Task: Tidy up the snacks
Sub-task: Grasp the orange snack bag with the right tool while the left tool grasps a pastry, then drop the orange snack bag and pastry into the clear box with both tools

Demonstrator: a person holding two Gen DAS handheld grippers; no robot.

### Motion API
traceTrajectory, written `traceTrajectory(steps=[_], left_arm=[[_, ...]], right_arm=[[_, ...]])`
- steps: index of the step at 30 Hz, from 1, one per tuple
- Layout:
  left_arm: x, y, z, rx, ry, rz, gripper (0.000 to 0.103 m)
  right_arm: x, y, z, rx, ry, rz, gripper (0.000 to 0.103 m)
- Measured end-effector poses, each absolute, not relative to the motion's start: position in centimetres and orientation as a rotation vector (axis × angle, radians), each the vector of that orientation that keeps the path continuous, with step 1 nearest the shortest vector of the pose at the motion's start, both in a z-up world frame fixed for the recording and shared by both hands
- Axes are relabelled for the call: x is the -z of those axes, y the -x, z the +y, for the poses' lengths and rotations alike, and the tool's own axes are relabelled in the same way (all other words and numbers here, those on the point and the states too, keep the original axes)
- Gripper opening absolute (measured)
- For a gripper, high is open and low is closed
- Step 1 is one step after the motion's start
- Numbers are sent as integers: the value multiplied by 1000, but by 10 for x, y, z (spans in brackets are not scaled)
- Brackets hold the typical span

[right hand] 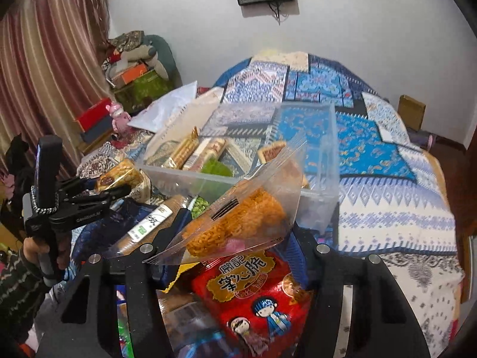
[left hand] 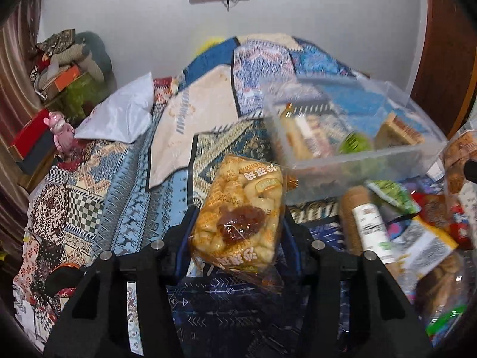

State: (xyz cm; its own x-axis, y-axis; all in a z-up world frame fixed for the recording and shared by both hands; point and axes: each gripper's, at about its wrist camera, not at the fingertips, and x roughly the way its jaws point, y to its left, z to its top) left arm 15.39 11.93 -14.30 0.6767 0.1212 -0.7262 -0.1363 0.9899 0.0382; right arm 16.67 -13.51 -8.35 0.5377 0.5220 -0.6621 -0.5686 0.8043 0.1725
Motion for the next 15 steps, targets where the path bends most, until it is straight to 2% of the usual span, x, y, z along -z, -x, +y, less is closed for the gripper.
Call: traceTrajectory(steps=[15], left_arm=[[87,-170,87,-56,73,698,52]], right_arm=[[39,-189,-126,-664,84,645,56]])
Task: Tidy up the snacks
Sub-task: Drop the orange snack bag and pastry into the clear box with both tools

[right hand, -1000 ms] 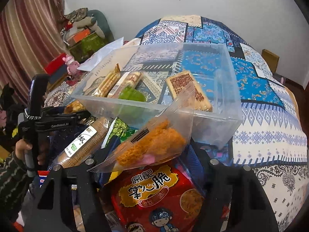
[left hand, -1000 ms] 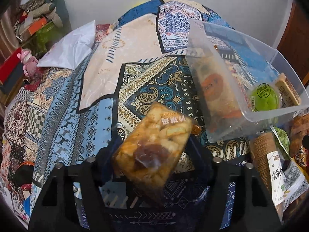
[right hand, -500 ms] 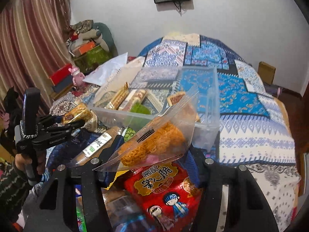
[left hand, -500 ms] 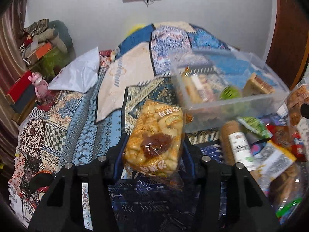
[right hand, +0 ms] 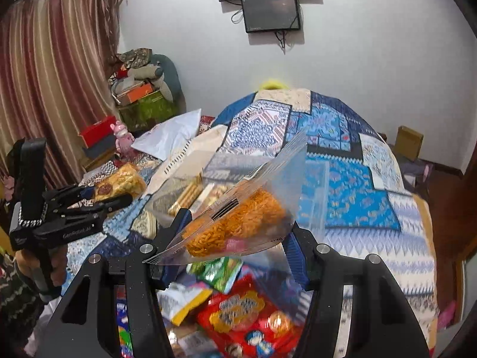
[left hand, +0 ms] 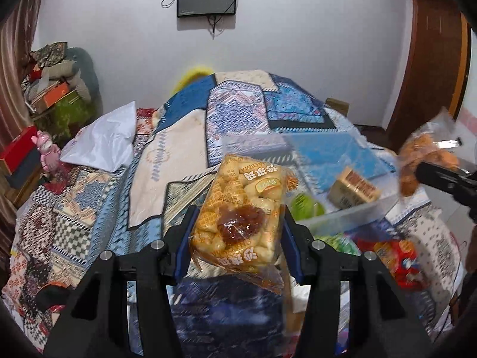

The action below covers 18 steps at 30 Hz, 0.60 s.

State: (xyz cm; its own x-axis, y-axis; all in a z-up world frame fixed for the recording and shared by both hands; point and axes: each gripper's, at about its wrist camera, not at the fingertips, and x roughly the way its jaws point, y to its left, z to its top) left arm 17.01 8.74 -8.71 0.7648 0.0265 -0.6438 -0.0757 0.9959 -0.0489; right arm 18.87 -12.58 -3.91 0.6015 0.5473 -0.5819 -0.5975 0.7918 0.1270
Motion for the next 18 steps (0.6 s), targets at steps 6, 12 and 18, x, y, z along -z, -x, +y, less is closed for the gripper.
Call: traceTrajectory(steps=[6,12,18], left_arm=[[89,-196,76,-1,121,714,52],[102,-225,70,5,114,744,52],[119,-251,71,-15,105,781,52]], right_arm=[[46,-220,-107,-689,84,686,56],[64,-245,-91,-697,102,749,56],[82,-263,-81,-672,142,782,56]])
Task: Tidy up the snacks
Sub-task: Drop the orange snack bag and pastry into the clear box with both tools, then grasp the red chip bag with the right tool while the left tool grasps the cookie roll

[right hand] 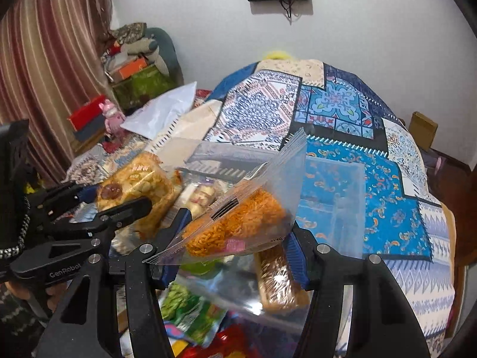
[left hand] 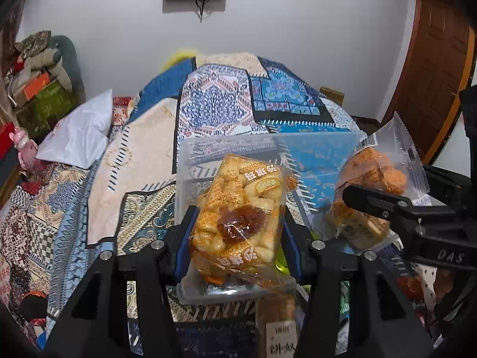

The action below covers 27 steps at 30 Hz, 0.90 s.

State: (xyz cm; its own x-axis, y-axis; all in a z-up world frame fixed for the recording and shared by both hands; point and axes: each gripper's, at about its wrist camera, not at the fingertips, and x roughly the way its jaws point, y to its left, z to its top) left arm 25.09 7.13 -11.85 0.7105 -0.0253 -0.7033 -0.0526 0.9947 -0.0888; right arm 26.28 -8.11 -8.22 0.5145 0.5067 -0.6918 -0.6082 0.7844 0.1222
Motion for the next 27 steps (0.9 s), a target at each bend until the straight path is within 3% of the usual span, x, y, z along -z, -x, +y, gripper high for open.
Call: traceTrajectory(steps=[7,9,11,27], left_arm=[[132,-263,74,-19,134,815,52],[131,-262,70,-15,117,817,64],[126,-258,67,-19,104,799,70],[98,-190,64,27,119,804,70]], right_arm=[[88,-265,-77,-699,163,786,57],[90,-265,-75,-695,179,803,64],[90,-264,-75,-677,194,801,74],[56,-201,-118,-692,185,706,81]])
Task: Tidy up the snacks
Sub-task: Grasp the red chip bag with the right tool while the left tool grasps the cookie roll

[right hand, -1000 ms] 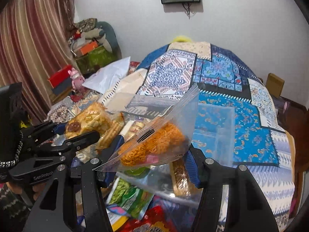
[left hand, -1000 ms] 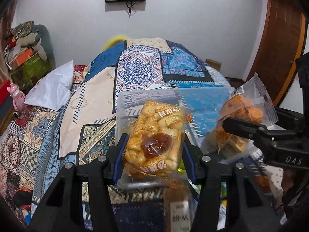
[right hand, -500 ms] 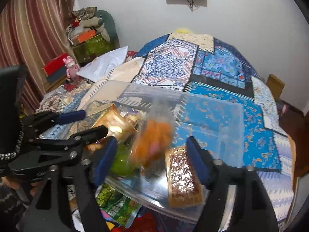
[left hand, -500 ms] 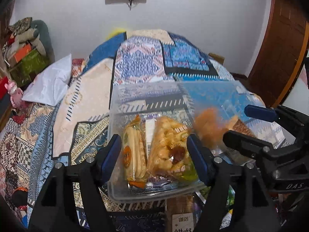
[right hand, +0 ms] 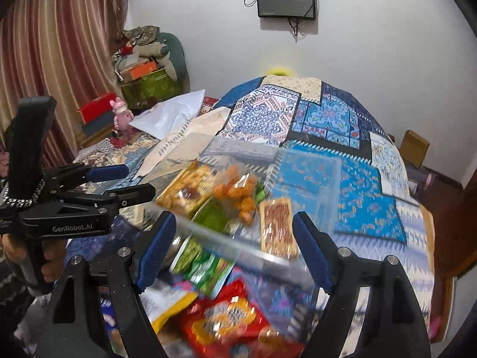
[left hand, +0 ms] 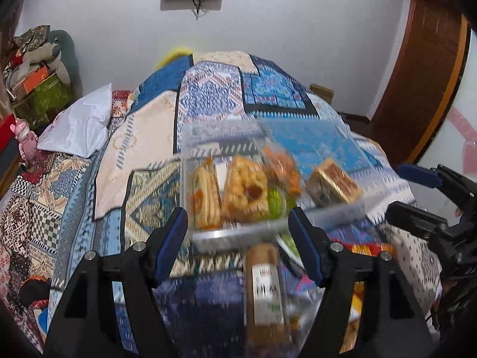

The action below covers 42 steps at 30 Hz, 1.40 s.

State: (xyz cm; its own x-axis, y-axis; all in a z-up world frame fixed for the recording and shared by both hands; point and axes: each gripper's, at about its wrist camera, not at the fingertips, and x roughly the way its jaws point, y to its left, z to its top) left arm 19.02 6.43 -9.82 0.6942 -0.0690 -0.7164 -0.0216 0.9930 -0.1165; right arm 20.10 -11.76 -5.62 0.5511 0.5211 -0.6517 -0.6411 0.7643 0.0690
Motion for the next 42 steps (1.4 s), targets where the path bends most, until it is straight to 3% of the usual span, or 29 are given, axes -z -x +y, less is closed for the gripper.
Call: traceTrajectory(steps=[14,20,25,31,33,35,38,42], left_arm=[[149,-148,54,50,98,948,70],[157,-150,50,83,116,963,70],[161,-161,40,112,106,982,69],[171,-173,40,123,160,1008,49],[174,-175,43,148,203,1012,41],[175,-174,43,151,214,1003,40],[174,-170,41,145,200,991,39],[169,-161,42,133,188,983,38]], right_arm=[[129,-167,-142,-690,271,889,83],[139,-161,-141,-664,355,858,98],[147,-182,-142,-697,276,941,101],[158,-196,-142,-704,213,984,101],[158,-191,-140,-696,236,967,93],[157,-185,-137,-694,261,954,80],[155,-178,-141,-676,263,939,69],[150,-172,-158,-655,213,937,65]])
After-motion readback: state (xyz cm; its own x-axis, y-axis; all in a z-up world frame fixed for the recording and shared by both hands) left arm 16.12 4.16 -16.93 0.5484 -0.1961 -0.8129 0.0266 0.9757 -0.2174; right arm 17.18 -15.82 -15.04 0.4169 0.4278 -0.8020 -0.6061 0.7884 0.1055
